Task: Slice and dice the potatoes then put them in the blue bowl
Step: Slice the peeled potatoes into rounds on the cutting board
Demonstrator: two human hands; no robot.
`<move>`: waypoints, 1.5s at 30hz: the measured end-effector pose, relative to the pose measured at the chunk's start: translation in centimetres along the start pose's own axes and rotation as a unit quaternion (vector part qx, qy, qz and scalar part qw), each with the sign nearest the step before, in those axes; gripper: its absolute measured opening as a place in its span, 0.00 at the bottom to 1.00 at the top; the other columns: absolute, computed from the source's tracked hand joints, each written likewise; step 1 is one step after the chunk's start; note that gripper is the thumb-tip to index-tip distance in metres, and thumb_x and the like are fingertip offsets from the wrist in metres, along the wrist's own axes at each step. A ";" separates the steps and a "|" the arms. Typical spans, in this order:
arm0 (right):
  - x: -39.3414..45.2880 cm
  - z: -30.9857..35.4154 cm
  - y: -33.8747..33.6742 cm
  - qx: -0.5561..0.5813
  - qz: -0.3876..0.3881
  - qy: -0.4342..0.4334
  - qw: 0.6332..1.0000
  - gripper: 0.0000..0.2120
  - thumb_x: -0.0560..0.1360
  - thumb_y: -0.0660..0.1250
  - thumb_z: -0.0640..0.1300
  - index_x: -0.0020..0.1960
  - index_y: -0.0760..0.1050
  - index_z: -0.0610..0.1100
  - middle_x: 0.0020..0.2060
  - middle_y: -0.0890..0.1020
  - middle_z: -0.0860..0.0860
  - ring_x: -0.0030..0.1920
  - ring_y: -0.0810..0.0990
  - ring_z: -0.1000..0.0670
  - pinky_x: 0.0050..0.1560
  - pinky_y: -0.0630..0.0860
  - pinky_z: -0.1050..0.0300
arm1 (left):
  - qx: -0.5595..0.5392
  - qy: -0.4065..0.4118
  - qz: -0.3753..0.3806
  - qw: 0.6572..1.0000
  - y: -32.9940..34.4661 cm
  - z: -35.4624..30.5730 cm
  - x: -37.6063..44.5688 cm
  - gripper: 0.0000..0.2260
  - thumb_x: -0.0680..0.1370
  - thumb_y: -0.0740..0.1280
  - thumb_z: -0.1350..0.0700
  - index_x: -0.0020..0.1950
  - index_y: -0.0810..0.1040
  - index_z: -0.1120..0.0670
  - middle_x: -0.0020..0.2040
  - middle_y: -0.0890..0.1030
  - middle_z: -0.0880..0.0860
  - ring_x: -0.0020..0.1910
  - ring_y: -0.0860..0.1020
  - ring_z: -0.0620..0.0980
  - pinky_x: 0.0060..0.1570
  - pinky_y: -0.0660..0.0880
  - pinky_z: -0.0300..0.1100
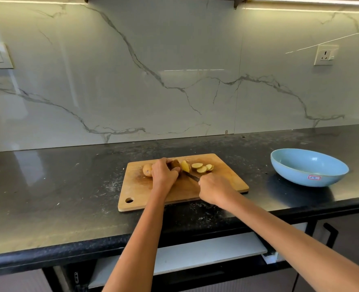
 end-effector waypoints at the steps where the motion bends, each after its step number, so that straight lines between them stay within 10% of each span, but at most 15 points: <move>1: 0.0 -0.4 -0.1 0.004 -0.004 0.002 1.000 0.11 0.79 0.57 0.38 0.53 0.76 0.39 0.44 0.79 0.46 0.40 0.73 0.48 0.30 0.64 0.60 | 0.002 0.000 0.004 1.000 0.0 0.0 0.0 0.16 0.73 0.71 0.58 0.60 0.75 0.58 0.53 0.79 0.55 0.53 0.74 0.51 0.47 0.68 0.38; 13: 0.9 1.1 -3.2 0.051 -0.077 -0.009 0.996 0.12 0.80 0.54 0.40 0.58 0.73 0.39 0.33 0.69 0.51 0.29 0.67 0.55 0.25 0.59 0.63 | -0.007 0.006 0.016 1.000 -0.1 -0.5 -0.1 0.15 0.75 0.68 0.59 0.62 0.77 0.57 0.54 0.80 0.55 0.53 0.76 0.52 0.57 0.73 0.45; 40: 2.3 4.8 -1.7 0.068 -0.010 0.024 0.997 0.18 0.79 0.56 0.38 0.67 0.67 0.36 0.62 0.74 0.41 0.58 0.76 0.43 0.50 0.73 0.54 | -0.038 0.028 -0.011 0.999 -0.7 -0.8 -0.5 0.09 0.72 0.70 0.63 0.52 0.80 0.61 0.48 0.82 0.57 0.46 0.77 0.49 0.47 0.69 0.38; 45: 0.8 3.3 0.4 0.025 0.065 0.013 0.997 0.06 0.77 0.57 0.37 0.42 0.70 0.39 0.40 0.74 0.47 0.39 0.72 0.48 0.33 0.68 0.59 | -0.005 0.008 -0.004 1.000 -0.2 -0.4 -0.4 0.13 0.74 0.69 0.60 0.57 0.77 0.60 0.52 0.80 0.56 0.52 0.77 0.52 0.45 0.64 0.36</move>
Point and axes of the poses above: each hand's wrist, its own x-axis towards the middle knuckle, its own y-axis out of the palm, z = x × y, the point moved 10 cm from there along x, towards the middle knuckle
